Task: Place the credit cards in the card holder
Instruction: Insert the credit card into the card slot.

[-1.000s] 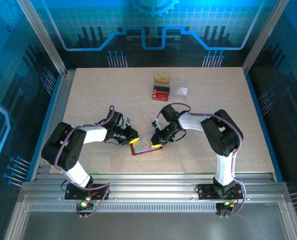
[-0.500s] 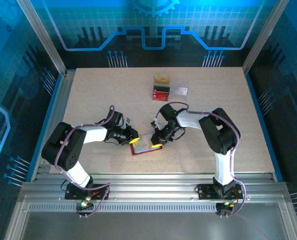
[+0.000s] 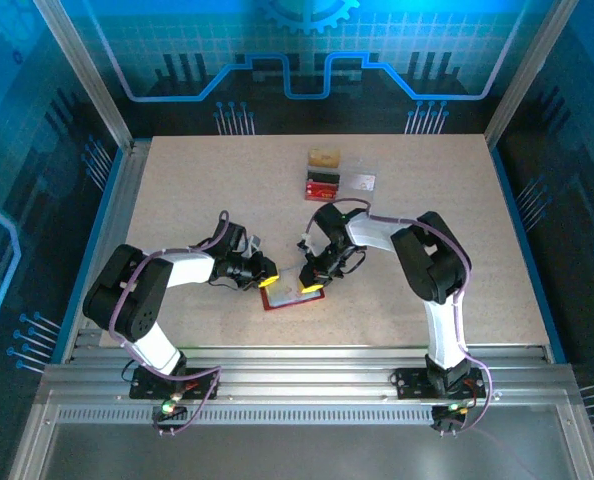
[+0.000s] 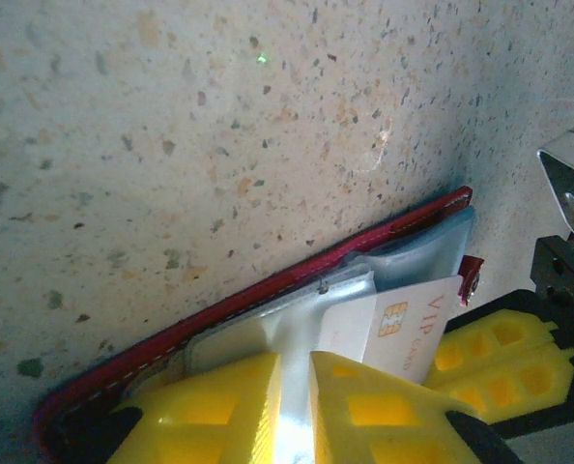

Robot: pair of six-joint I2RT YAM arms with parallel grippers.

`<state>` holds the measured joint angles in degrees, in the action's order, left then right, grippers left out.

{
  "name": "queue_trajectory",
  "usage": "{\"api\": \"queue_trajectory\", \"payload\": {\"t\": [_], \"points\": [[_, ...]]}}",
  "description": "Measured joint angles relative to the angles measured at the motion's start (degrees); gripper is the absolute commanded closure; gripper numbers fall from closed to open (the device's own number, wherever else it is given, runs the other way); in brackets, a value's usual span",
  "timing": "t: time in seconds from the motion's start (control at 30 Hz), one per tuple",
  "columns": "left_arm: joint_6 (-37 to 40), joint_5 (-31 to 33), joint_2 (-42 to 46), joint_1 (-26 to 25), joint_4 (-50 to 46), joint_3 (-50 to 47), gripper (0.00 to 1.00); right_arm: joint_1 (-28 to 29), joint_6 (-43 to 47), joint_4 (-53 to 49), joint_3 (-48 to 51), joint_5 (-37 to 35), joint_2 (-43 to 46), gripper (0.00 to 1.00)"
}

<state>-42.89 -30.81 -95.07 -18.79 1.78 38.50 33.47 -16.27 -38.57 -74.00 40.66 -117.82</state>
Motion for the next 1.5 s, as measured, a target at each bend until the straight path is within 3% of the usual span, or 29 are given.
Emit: {"api": "queue_trajectory", "payload": {"t": [0.53,0.73,0.87,1.17,1.5], "points": [[0.02,1.73,1.60,-0.61,-1.55,-0.04,0.79,2.82,-0.24,-1.40,-4.13,-1.03,-2.14,1.00],[0.04,2.14,3.37,-0.61,-2.29,-0.44,0.74,3.50,-2.82,3.08,-2.82,-0.96,-2.69,1.00],[-0.02,2.99,9.51,-1.05,-4.52,-2.43,0.74,3.32,-4.76,8.79,0.70,0.26,-1.68,1.00],[0.92,10.25,22.62,-1.22,-12.17,-4.96,0.90,3.26,-9.73,18.97,9.25,-0.74,3.37,1.00],[2.58,12.20,14.71,-1.51,-14.38,-5.03,0.95,3.26,-10.23,19.71,9.55,-0.74,3.78,1.00]]}}
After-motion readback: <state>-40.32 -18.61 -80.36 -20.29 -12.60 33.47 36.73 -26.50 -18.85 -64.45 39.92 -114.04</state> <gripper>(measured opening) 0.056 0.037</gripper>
